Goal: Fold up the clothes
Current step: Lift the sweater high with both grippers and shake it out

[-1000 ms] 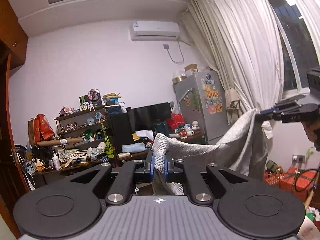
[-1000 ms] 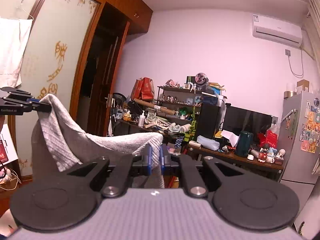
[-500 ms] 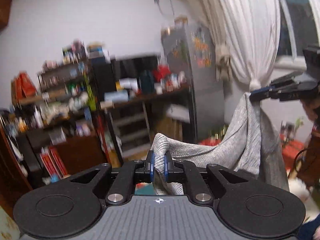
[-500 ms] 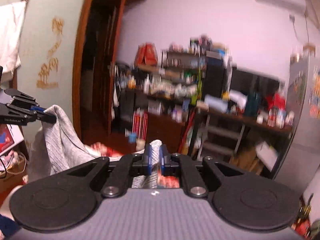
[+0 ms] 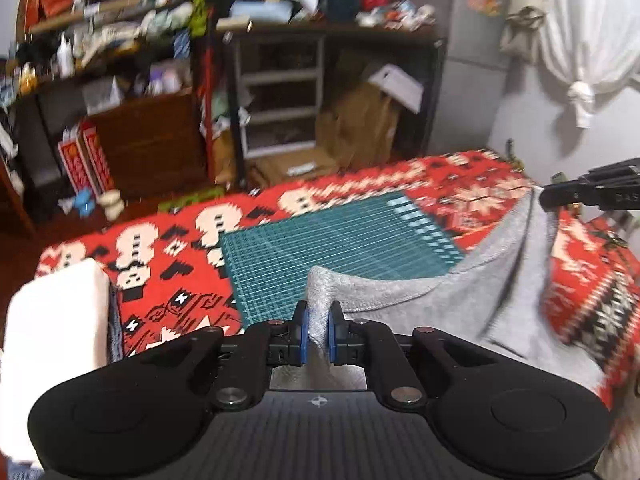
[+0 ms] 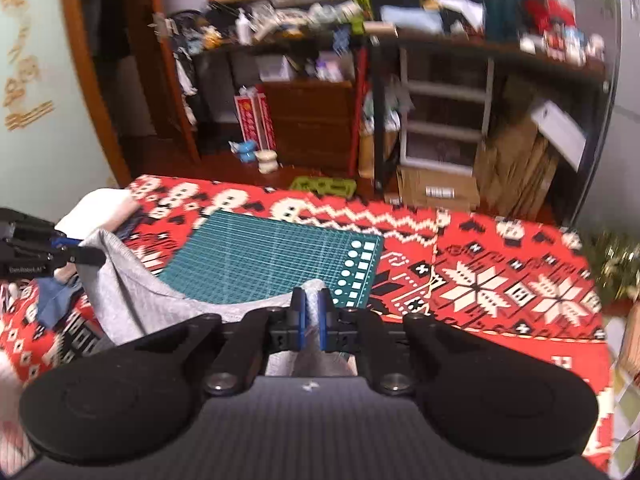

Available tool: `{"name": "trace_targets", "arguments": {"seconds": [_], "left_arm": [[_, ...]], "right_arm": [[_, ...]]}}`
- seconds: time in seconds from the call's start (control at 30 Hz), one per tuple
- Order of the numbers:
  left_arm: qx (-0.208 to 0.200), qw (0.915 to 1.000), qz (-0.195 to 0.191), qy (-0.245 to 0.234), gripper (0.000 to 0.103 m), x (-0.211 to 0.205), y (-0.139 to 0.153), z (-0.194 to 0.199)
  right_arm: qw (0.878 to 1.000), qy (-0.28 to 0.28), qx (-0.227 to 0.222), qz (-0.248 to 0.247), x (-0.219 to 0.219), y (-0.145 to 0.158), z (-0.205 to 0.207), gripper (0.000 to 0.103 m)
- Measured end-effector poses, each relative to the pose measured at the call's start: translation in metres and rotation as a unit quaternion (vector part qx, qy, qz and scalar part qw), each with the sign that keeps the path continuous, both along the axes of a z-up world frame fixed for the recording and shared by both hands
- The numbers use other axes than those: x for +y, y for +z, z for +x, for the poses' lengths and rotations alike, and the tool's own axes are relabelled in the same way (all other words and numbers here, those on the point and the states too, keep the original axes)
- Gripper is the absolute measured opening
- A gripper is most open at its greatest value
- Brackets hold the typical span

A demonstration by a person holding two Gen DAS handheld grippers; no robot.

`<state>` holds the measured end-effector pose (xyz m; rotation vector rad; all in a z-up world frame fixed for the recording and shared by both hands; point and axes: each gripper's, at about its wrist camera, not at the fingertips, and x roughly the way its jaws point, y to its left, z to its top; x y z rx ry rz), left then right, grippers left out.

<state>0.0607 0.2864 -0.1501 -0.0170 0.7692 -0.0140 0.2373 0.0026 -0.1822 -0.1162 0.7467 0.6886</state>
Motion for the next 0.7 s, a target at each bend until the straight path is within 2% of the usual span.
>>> {"name": "trace_targets", "arguments": {"seconds": [0.17, 0.3, 0.5, 0.7], "left_arm": [[0.056, 0.9980, -0.028, 0.013, 0.009, 0.029, -0.032, 0.067], [0.103, 0.9942, -0.029, 0.015, 0.009, 0.042, -0.060, 0.115], [0.101, 0.9943, -0.012, 0.032, 0.009, 0.054, -0.068, 0.156], [0.100, 0.9938, 0.006, 0.049, 0.009, 0.065, -0.076, 0.197]], "right_arm": [[0.999, -0.001, 0.043, -0.022, 0.040, -0.041, 0.094, 0.006], [0.997, -0.007, 0.072, -0.041, 0.066, -0.072, 0.151, 0.006], [0.995, -0.028, 0.087, -0.051, 0.083, -0.103, 0.206, 0.005], [0.995, -0.051, 0.075, -0.048, 0.088, -0.114, 0.238, 0.005]]}}
